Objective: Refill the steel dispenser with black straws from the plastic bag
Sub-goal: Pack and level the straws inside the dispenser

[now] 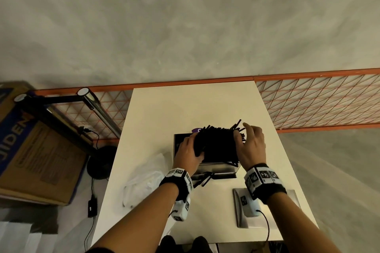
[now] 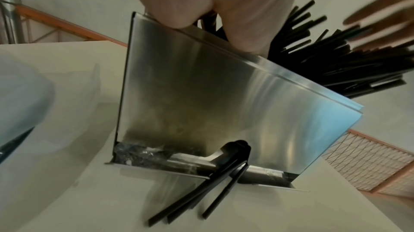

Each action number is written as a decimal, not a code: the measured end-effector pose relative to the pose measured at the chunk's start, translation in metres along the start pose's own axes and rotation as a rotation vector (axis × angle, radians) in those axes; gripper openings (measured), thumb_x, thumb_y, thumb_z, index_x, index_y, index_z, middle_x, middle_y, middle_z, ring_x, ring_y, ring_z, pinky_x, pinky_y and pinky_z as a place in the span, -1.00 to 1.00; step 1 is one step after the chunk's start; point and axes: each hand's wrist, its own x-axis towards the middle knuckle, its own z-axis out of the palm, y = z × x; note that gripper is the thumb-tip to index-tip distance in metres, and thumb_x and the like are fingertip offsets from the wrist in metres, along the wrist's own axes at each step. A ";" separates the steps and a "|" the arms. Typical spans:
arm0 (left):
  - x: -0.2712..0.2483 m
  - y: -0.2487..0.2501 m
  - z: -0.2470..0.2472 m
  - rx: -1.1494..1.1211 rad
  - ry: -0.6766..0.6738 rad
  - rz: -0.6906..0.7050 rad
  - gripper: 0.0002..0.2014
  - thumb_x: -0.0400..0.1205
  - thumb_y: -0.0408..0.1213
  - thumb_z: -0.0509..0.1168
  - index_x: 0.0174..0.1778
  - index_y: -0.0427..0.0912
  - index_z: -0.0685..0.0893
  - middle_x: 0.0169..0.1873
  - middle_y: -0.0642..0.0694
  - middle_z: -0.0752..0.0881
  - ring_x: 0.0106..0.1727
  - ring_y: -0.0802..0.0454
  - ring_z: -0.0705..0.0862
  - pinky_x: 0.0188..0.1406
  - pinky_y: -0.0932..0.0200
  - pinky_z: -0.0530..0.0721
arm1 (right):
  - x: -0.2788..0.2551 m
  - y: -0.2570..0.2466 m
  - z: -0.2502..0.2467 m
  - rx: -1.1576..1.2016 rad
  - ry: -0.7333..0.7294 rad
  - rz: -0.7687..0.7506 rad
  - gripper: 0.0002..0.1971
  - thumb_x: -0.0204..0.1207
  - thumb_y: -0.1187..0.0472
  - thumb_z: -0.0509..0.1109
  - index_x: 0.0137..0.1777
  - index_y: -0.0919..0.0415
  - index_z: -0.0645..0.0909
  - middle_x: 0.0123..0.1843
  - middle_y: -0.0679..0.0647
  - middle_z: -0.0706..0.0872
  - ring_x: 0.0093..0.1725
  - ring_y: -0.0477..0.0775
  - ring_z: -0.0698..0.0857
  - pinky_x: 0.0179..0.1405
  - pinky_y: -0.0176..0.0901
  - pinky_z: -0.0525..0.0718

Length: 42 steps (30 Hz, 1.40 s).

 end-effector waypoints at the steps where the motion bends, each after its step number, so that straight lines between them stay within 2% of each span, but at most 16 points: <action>1: 0.000 0.000 0.000 0.001 -0.008 -0.003 -0.25 0.56 -0.14 0.53 0.66 0.01 0.37 0.40 -0.04 0.58 0.40 -0.09 0.60 0.35 -0.08 0.68 | -0.004 0.004 0.006 0.043 -0.043 0.061 -0.46 0.65 -0.05 0.27 0.55 0.20 0.41 0.42 0.21 0.47 0.41 0.25 0.48 0.41 0.15 0.48; 4: 0.000 0.001 -0.002 -0.011 -0.036 0.007 -0.24 0.55 -0.14 0.53 0.67 0.03 0.36 0.44 -0.04 0.55 0.43 -0.09 0.58 0.36 -0.07 0.67 | -0.015 0.006 0.023 0.161 -0.151 0.106 -0.34 0.71 -0.03 0.20 0.70 0.24 0.12 0.54 0.25 0.32 0.48 0.30 0.43 0.44 -0.01 0.42; 7: -0.001 0.001 -0.003 -0.027 -0.061 0.014 -0.18 0.51 -0.08 0.56 0.68 0.05 0.33 0.50 -0.01 0.51 0.48 -0.06 0.55 0.40 -0.04 0.64 | -0.018 -0.006 0.032 0.216 -0.174 0.056 -0.34 0.72 0.00 0.19 0.71 0.20 0.05 0.56 0.20 0.30 0.47 0.25 0.45 0.34 -0.18 0.41; 10: -0.001 -0.002 -0.006 -0.079 -0.103 0.018 -0.09 0.43 0.00 0.61 0.67 0.05 0.31 0.55 0.03 0.43 0.53 -0.01 0.52 0.45 -0.01 0.62 | -0.015 -0.016 0.033 0.253 -0.269 0.036 -0.41 0.73 -0.01 0.18 0.69 0.10 0.16 0.55 0.15 0.44 0.48 0.19 0.48 0.38 -0.18 0.40; 11: -0.001 -0.002 -0.008 -0.103 -0.108 0.015 -0.06 0.40 0.03 0.64 0.66 0.06 0.30 0.56 0.05 0.40 0.54 0.02 0.52 0.47 0.00 0.61 | -0.015 -0.018 0.033 0.273 -0.296 0.035 -0.45 0.72 -0.02 0.19 0.67 0.07 0.22 0.52 0.15 0.51 0.46 0.19 0.52 0.42 -0.10 0.46; 13: -0.001 -0.002 -0.007 -0.138 -0.111 0.021 0.02 0.33 0.08 0.67 0.67 0.09 0.28 0.57 0.06 0.36 0.55 0.03 0.50 0.51 0.00 0.59 | -0.016 -0.016 0.028 0.281 -0.283 0.044 -0.53 0.70 0.02 0.22 0.58 0.07 0.36 0.42 0.17 0.63 0.38 0.23 0.60 0.35 0.00 0.57; 16: -0.001 -0.003 -0.007 -0.117 -0.132 0.028 0.12 0.29 0.12 0.67 0.71 0.11 0.19 0.61 0.07 0.29 0.60 0.01 0.44 0.54 -0.06 0.56 | -0.020 -0.005 0.015 0.183 -0.223 0.053 -0.60 0.68 0.04 0.26 0.47 0.16 0.49 0.31 0.20 0.71 0.28 0.23 0.65 0.18 -0.15 0.56; 19: -0.001 -0.004 -0.008 -0.101 -0.145 0.049 0.16 0.30 0.11 0.67 0.73 0.13 0.13 0.63 0.05 0.26 0.63 -0.03 0.41 0.55 -0.07 0.55 | -0.023 0.007 0.002 0.018 -0.296 0.022 -0.44 0.58 -0.12 0.38 0.46 0.21 0.51 0.28 0.22 0.73 0.26 0.23 0.67 0.23 -0.04 0.62; 21: -0.002 -0.003 -0.007 -0.076 -0.147 0.074 0.16 0.31 0.13 0.66 0.74 0.11 0.11 0.64 0.03 0.26 0.62 -0.07 0.41 0.53 -0.08 0.55 | -0.027 0.009 -0.003 -0.047 -0.394 -0.039 -0.29 0.45 -0.14 0.52 0.51 0.19 0.44 0.33 0.19 0.70 0.30 0.23 0.66 0.22 -0.09 0.59; 24: -0.002 -0.002 -0.006 -0.050 -0.151 0.070 0.19 0.30 0.20 0.63 0.76 0.10 0.07 0.65 0.03 0.24 0.63 -0.06 0.39 0.55 -0.09 0.54 | -0.034 0.011 0.002 -0.113 -0.544 -0.139 -0.01 0.29 -0.07 0.65 0.65 0.15 0.22 0.48 0.16 0.54 0.40 0.21 0.57 0.29 -0.13 0.54; 26: -0.002 -0.002 -0.006 -0.039 -0.149 0.058 0.22 0.28 0.22 0.62 0.77 0.12 0.04 0.66 0.05 0.23 0.64 -0.04 0.38 0.55 -0.10 0.54 | -0.036 0.012 0.013 -0.221 -0.583 -0.180 0.06 0.30 -0.01 0.64 0.70 0.13 0.06 0.52 0.20 0.46 0.41 0.23 0.54 0.31 -0.06 0.58; 29: -0.003 0.000 -0.007 -0.037 -0.159 0.055 0.24 0.27 0.21 0.63 0.77 0.17 0.00 0.66 0.08 0.22 0.65 -0.03 0.37 0.54 -0.12 0.56 | -0.031 0.008 0.021 -0.305 -0.533 -0.194 -0.19 0.44 0.12 0.53 0.61 0.14 0.16 0.35 0.27 0.57 0.21 0.34 0.65 0.04 0.04 0.62; 31: -0.003 0.001 -0.008 -0.036 -0.156 0.054 0.23 0.27 0.21 0.62 0.77 0.15 0.01 0.66 0.07 0.23 0.64 -0.04 0.37 0.53 -0.14 0.56 | -0.024 0.002 0.021 -0.281 -0.508 -0.183 -0.36 0.47 0.12 0.50 0.47 0.16 0.28 0.20 0.28 0.66 0.08 0.39 0.69 -0.14 -0.03 0.54; 34: -0.002 0.001 -0.008 -0.036 -0.159 0.039 0.25 0.26 0.23 0.62 0.77 0.13 0.01 0.67 0.06 0.23 0.65 -0.04 0.37 0.54 -0.14 0.55 | -0.015 -0.002 0.021 -0.202 -0.490 -0.116 -0.44 0.44 0.15 0.51 0.38 0.19 0.37 0.06 0.31 0.73 0.04 0.41 0.70 -0.18 -0.09 0.48; 39: -0.003 0.006 -0.008 -0.055 -0.117 0.019 0.26 0.24 0.21 0.64 0.76 0.06 0.04 0.66 0.02 0.27 0.64 -0.04 0.38 0.56 -0.07 0.54 | -0.015 -0.007 0.014 -0.141 -0.495 -0.051 -0.53 0.45 0.18 0.50 0.33 0.19 0.47 0.02 0.34 0.75 0.03 0.46 0.69 -0.19 -0.06 0.54; 42: -0.004 0.009 -0.008 -0.083 -0.079 -0.007 0.27 0.24 0.14 0.69 0.75 0.06 0.03 0.64 -0.02 0.30 0.64 -0.04 0.38 0.55 -0.04 0.54 | -0.017 -0.009 0.011 -0.095 -0.487 -0.027 -0.61 0.44 0.21 0.46 0.26 0.17 0.54 0.01 0.27 0.76 0.01 0.40 0.70 -0.20 -0.10 0.53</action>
